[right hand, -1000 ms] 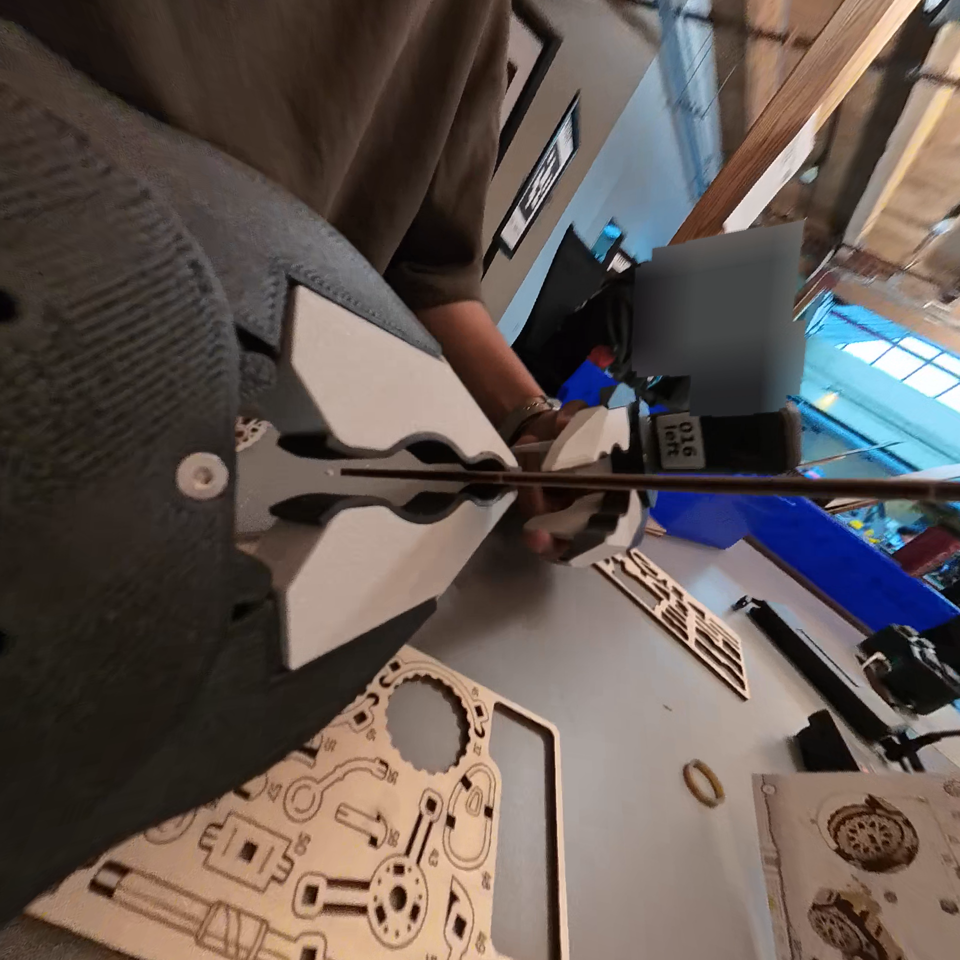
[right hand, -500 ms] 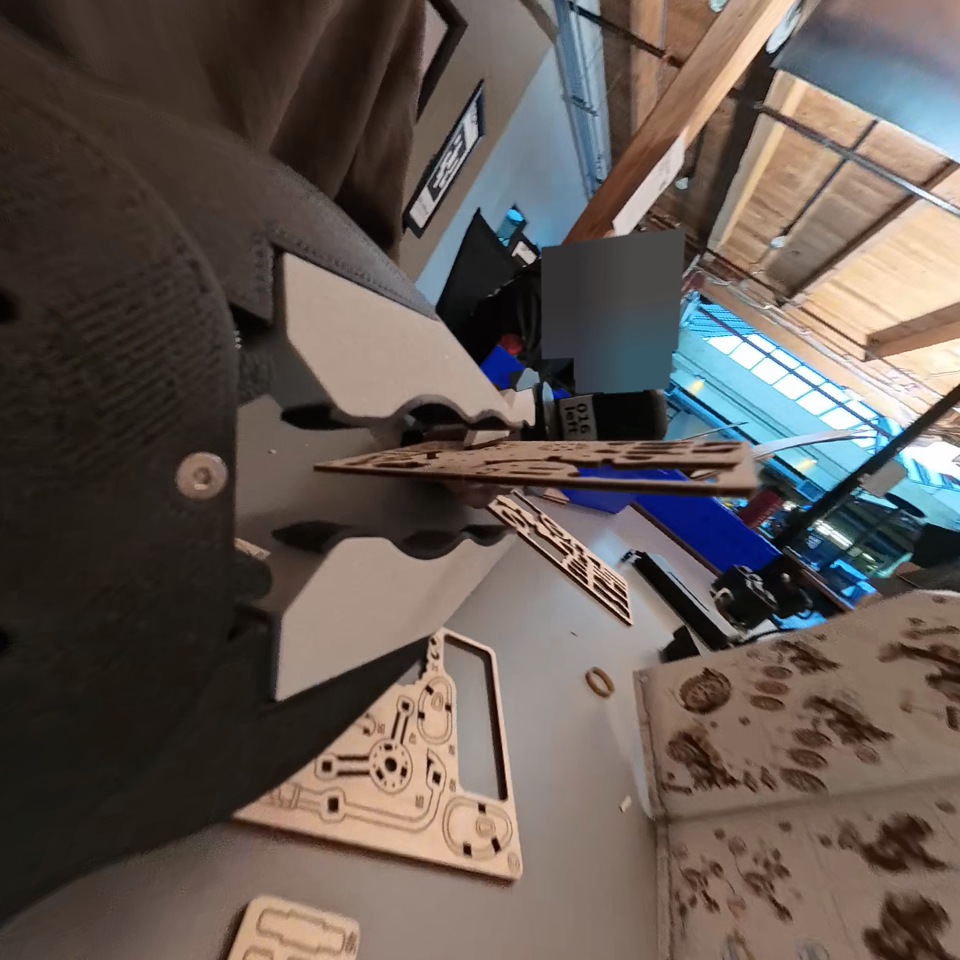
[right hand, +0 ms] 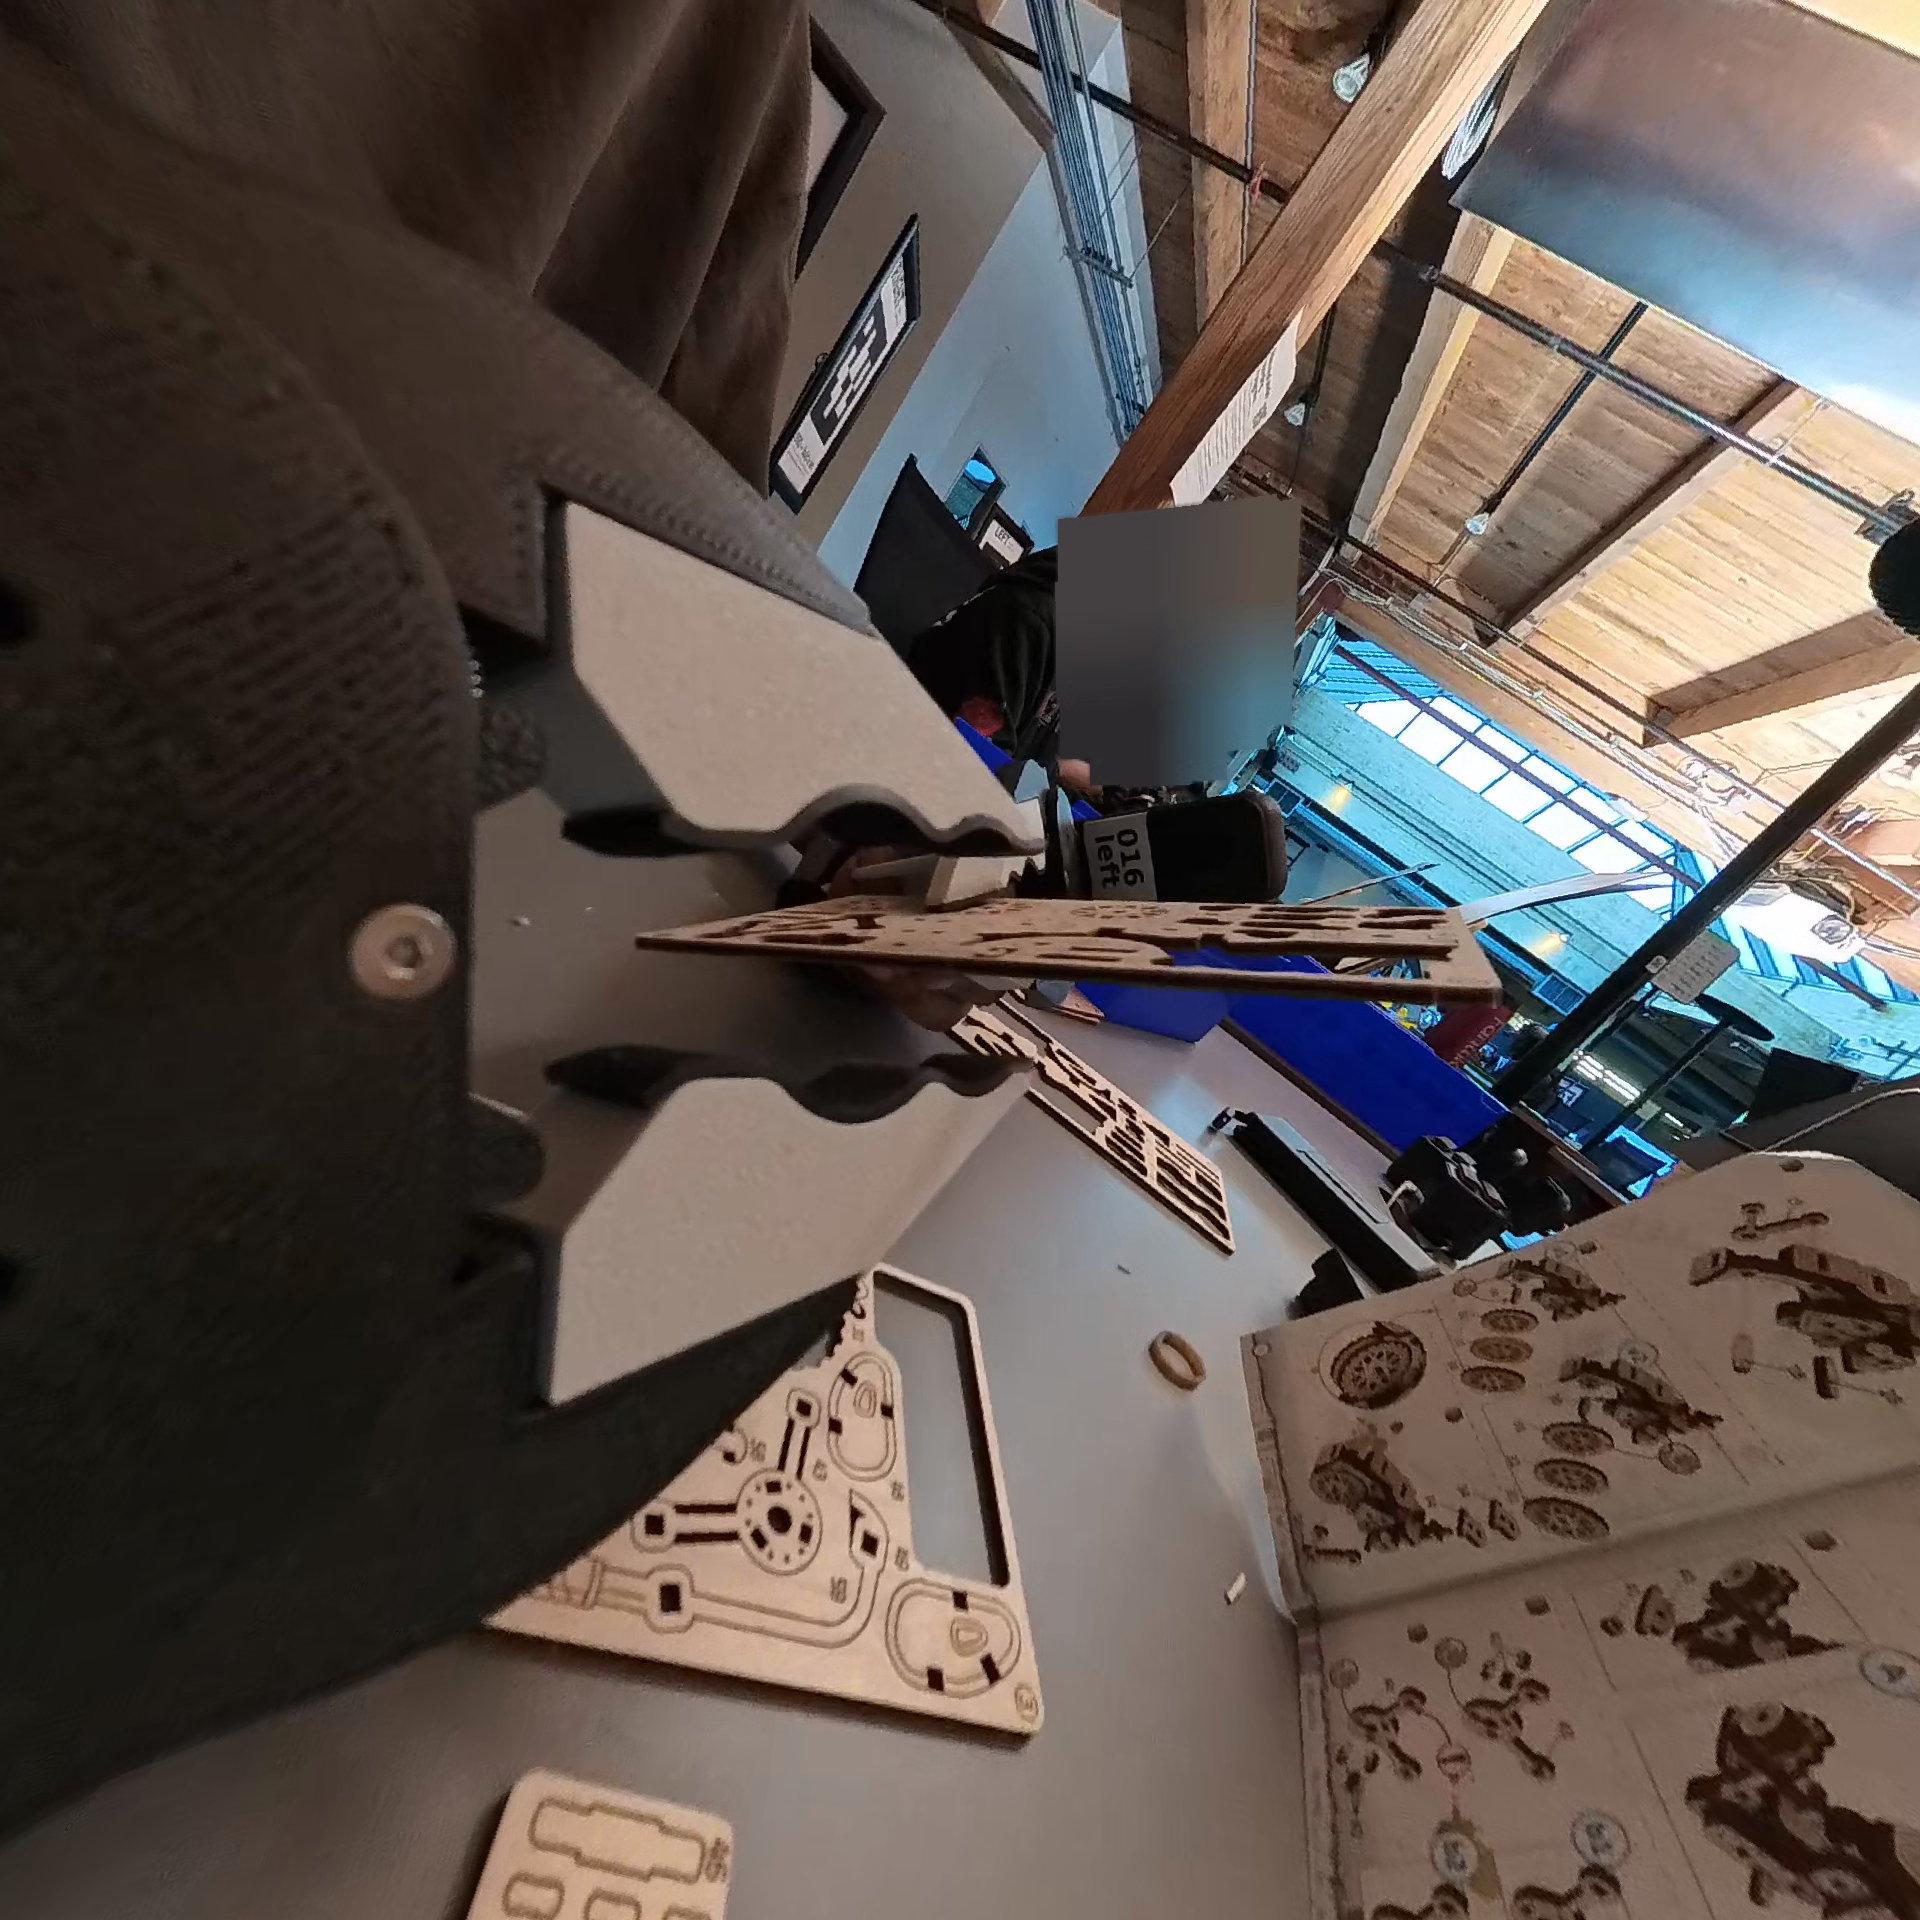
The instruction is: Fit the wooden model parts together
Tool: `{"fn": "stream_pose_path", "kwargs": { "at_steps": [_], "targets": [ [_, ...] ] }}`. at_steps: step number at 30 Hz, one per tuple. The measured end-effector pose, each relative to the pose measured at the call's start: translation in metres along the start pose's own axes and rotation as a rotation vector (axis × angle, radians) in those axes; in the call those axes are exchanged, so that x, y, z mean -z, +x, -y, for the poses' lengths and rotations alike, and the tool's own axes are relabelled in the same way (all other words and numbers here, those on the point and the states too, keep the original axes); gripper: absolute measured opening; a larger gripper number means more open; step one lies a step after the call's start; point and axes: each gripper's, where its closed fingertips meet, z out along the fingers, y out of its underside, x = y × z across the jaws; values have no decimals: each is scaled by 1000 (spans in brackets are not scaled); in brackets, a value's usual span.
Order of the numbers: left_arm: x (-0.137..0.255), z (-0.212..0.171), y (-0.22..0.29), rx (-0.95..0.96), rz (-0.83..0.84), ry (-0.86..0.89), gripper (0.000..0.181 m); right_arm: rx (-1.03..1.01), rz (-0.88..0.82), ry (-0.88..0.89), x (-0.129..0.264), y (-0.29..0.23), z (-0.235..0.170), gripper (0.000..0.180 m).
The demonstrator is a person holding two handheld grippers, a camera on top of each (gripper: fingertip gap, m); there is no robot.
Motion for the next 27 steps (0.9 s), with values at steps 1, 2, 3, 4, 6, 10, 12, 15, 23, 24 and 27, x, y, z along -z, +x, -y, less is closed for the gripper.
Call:
{"fn": "stream_pose_path", "kwargs": {
  "at_steps": [1,2,3,4,6,10,12,15,23,24,27],
  "targets": [
    [0,0,0,0,0,0,1,-2,1,3,0,0,1,35],
    [0,0,0,0,1,0,1,-3,0,6,1,0,1,35],
    [0,0,0,0,1,0,1,-3,0,8,1,0,1,35],
    [0,0,0,1,1,0,1,-3,0,10,1,0,2,35],
    [0,0,0,3,1,0,1,-1,-2,10,1,0,2,35],
    [0,0,-1,5,1,1,1,9,-8,6,1,1,2,35],
    [0,0,-1,6,1,2,1,12,-11,6,1,1,2,35],
    [0,1,-1,9,1,5,1,15,-16,7,1,2,2,35],
    [1,2,-2,16,1,14,1,19,-25,20,3,3,5,35],
    [1,2,-2,16,2,15,1,18,-25,21,3,3,5,34],
    [2,3,-2,19,3,20,1,18,-26,23,3,3,5,34]
  ]
}}
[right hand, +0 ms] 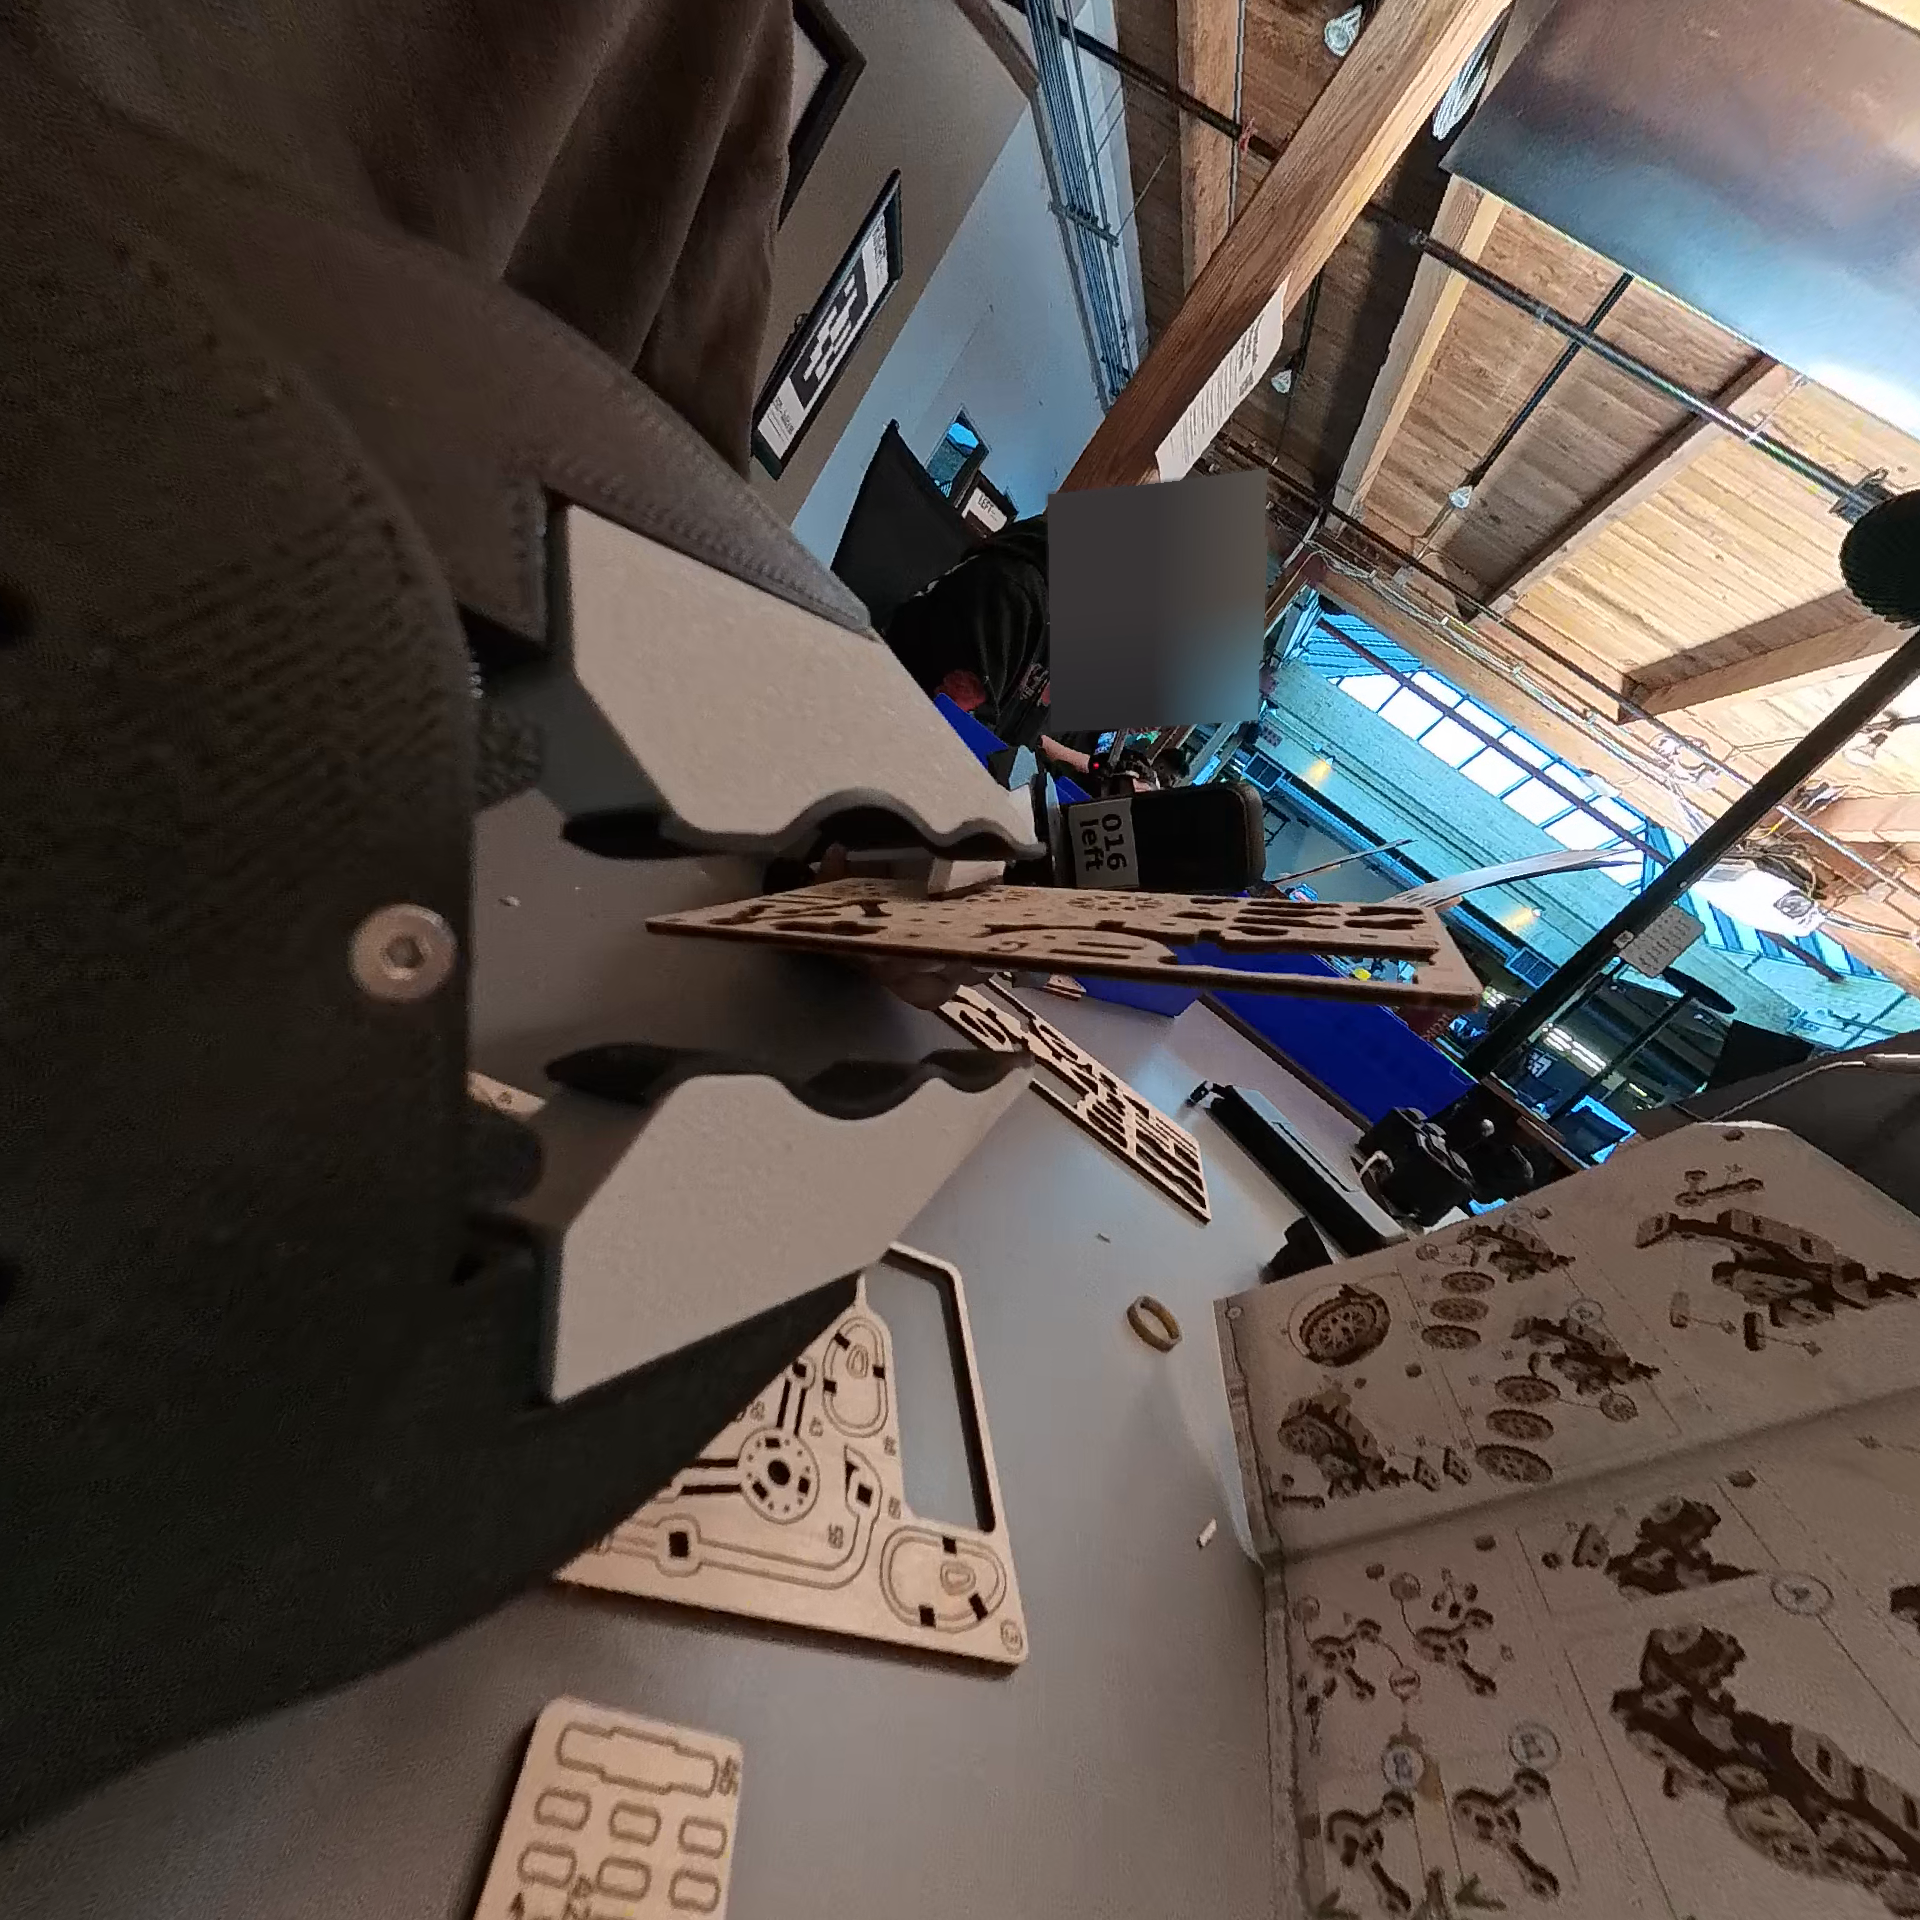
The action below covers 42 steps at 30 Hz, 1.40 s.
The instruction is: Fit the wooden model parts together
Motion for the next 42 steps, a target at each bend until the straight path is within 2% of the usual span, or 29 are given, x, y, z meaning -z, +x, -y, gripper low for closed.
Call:
{"fn": "stream_pose_path", "kwargs": {
  "at_steps": [31,42],
  "targets": [
    [2,6,-4,23,10,33,1,8,-13,-11,-1,1,-2,34],
    [-1,3,7,-66,-18,29,1,37,18,-238,-19,-12,-47,27]
  ]
}}
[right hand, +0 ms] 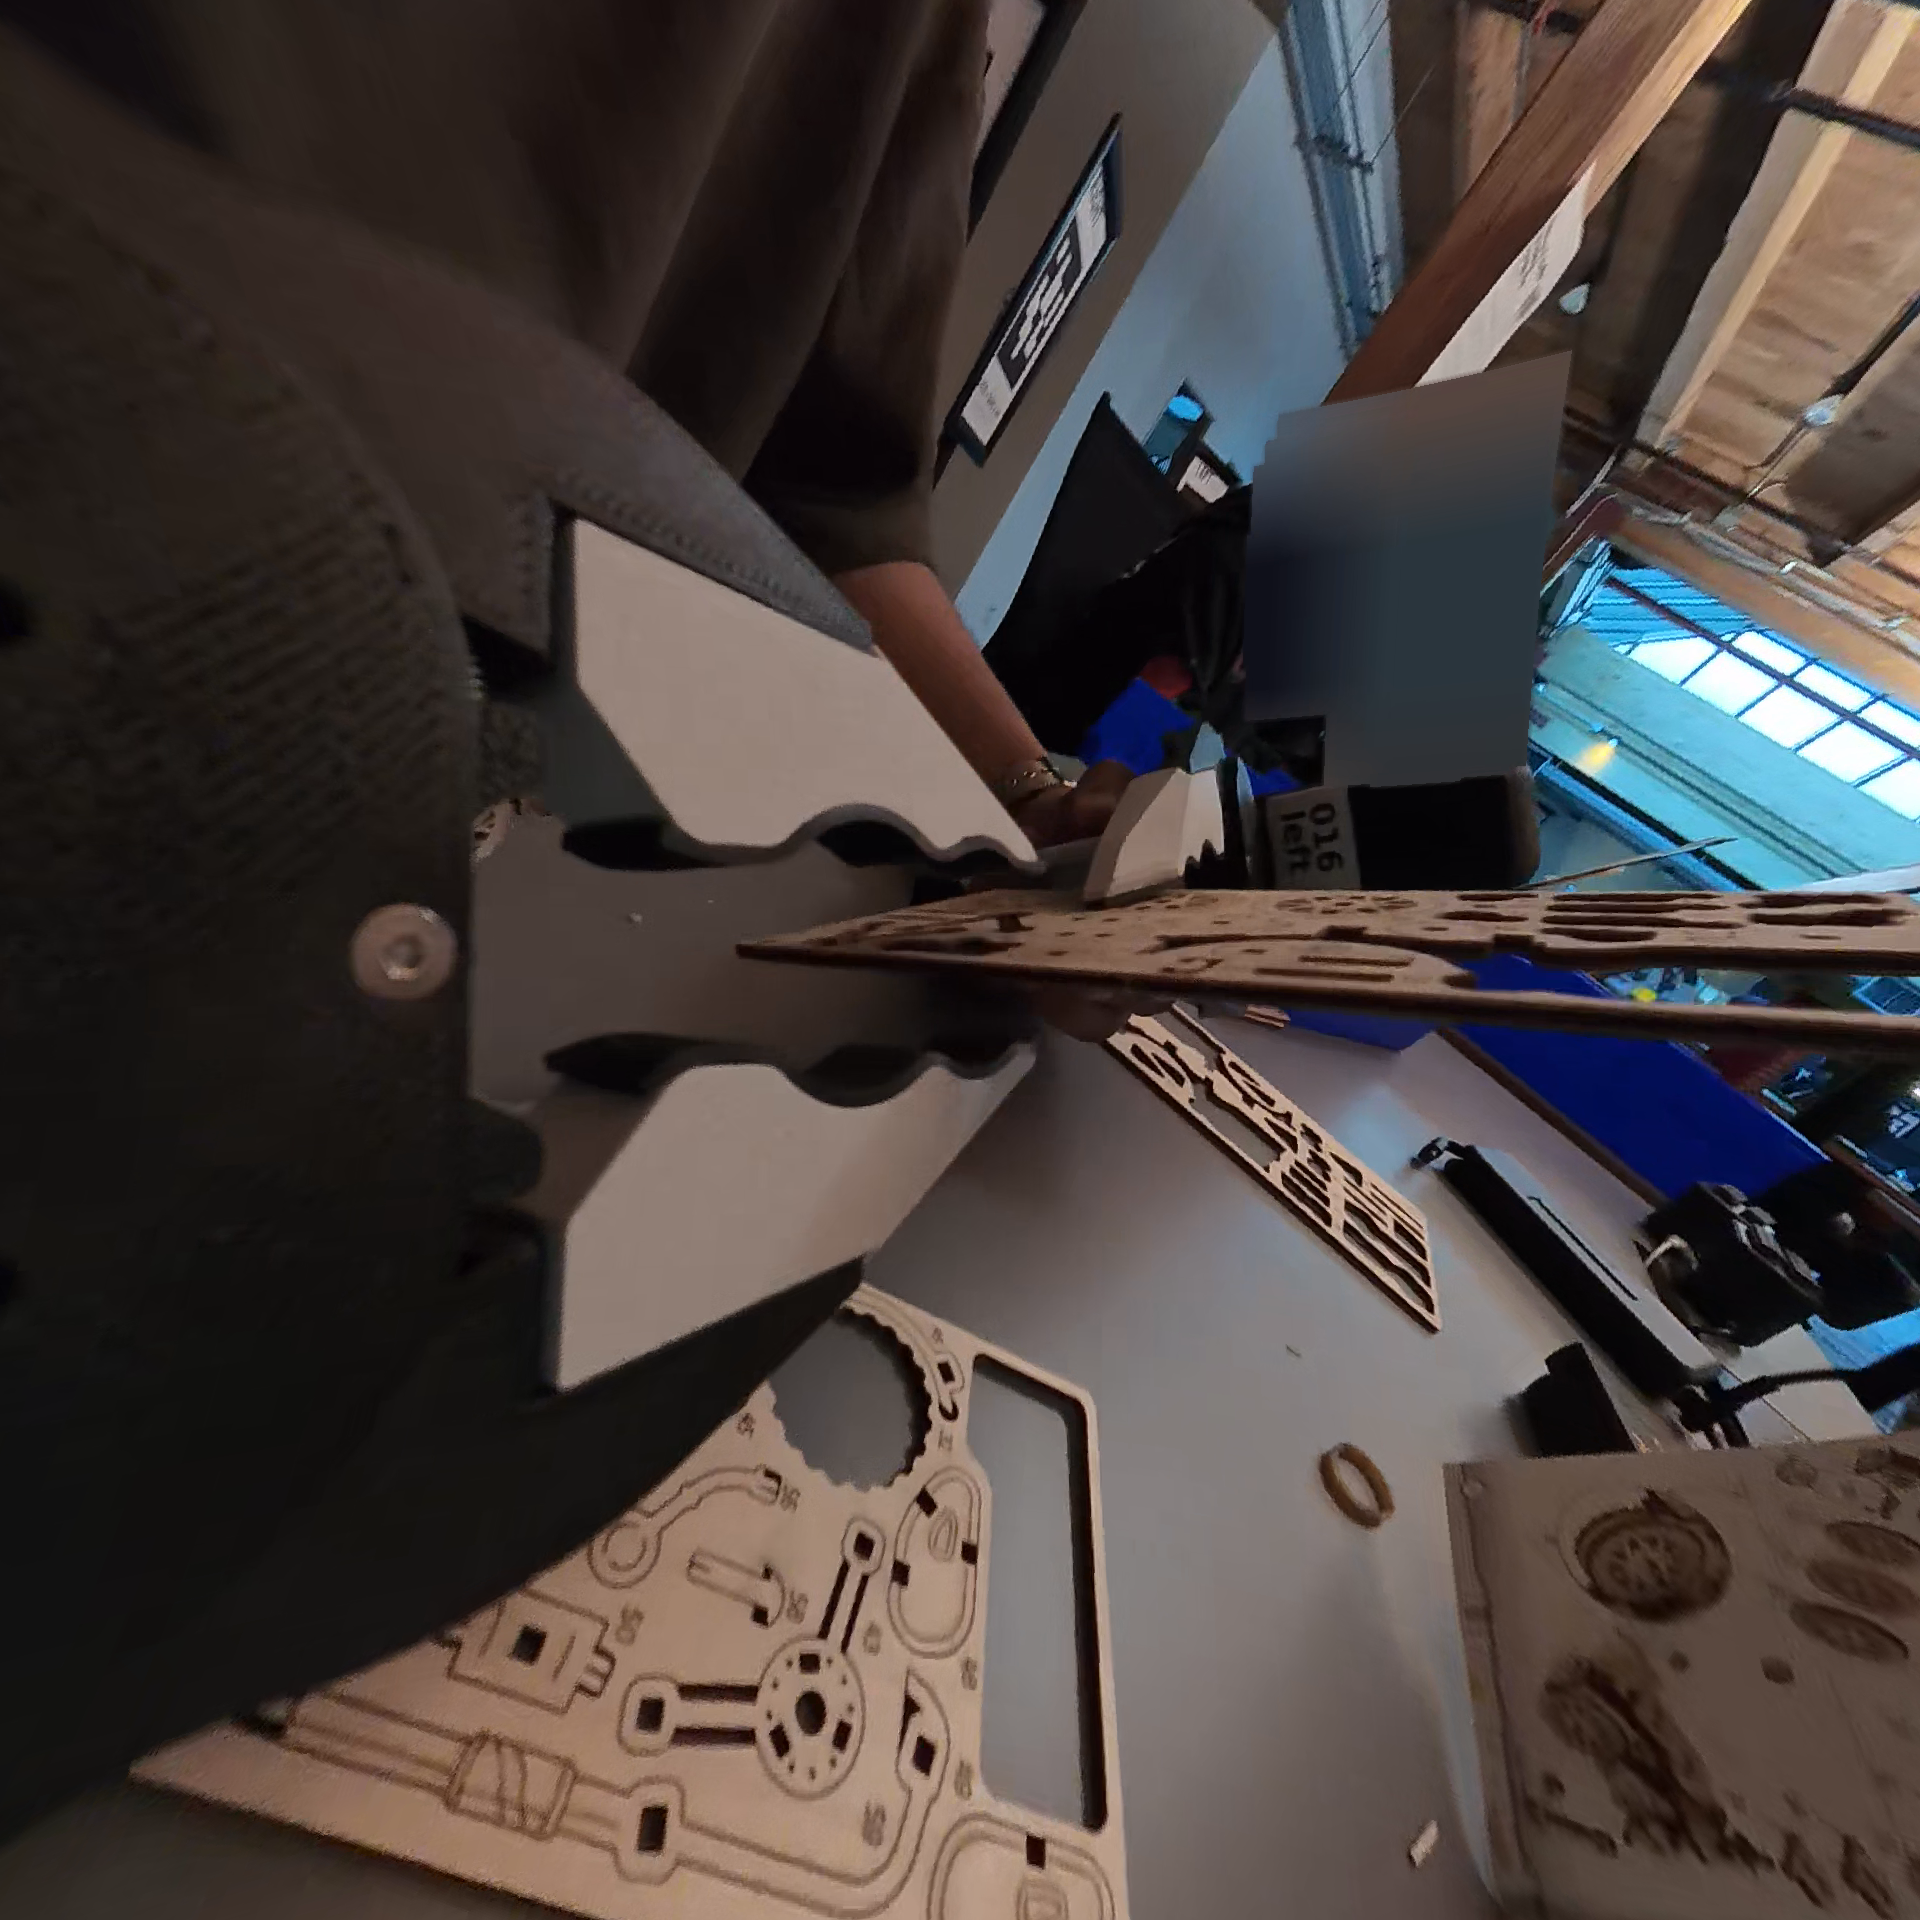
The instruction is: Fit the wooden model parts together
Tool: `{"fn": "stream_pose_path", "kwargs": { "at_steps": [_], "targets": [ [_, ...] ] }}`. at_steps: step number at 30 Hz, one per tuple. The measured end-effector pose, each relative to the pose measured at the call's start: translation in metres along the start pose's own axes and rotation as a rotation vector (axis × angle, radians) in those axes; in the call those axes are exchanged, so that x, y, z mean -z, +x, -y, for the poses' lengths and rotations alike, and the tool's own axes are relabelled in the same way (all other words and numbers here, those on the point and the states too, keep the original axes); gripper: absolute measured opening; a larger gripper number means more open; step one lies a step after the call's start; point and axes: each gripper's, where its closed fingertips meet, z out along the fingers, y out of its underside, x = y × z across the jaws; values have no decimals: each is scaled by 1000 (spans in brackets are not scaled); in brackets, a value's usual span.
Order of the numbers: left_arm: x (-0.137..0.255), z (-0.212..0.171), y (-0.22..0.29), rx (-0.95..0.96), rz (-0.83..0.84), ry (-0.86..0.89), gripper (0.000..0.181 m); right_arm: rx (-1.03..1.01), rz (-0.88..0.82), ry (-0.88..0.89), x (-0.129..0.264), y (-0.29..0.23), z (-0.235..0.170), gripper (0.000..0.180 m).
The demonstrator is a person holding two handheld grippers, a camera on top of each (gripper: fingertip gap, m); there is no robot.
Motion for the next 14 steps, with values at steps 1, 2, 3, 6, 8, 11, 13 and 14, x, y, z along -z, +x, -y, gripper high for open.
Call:
{"fn": "stream_pose_path", "kwargs": {
  "at_steps": [1,2,3,6,8,11,13,14],
  "targets": [
    [-1,0,1,-1,-2,1,1,13,-12,-4,-1,0,-1,27],
    [-1,0,1,-1,-3,1,1,22,-21,-3,-1,1,0,27],
    [-2,-1,1,-1,-4,0,1,24,-28,1,0,1,0,27],
    [-3,-1,2,0,-7,0,1,3,-24,38,3,1,5,25],
    [-4,-2,2,3,-6,-1,1,-4,-20,54,4,1,7,24],
    [-4,-2,1,7,-3,0,1,5,-26,52,5,2,7,23],
    [-4,-1,1,9,-2,3,1,14,-28,54,4,2,8,21],
    [-4,-1,1,11,-1,4,1,19,-32,60,4,2,8,19]
  ]
}}
